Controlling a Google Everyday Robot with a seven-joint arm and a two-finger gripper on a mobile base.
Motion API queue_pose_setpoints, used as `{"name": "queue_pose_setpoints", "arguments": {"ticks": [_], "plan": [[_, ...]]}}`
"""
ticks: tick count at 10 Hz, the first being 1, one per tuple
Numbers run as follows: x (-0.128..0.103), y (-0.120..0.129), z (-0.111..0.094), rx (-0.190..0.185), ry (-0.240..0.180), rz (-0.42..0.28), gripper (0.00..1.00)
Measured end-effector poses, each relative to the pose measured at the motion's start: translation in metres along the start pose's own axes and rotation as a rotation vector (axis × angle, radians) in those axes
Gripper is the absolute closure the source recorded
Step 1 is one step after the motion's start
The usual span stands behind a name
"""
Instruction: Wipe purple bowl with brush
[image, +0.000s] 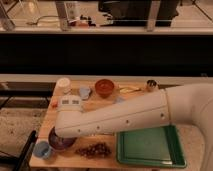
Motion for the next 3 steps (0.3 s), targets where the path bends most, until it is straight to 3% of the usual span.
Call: {"name": "queue_pose_setpoints", "arguments": {"ticks": [3], "plan": [[-0.003, -0.0004, -0.0015, 0.007, -0.001, 0.005, 0.2]]}}
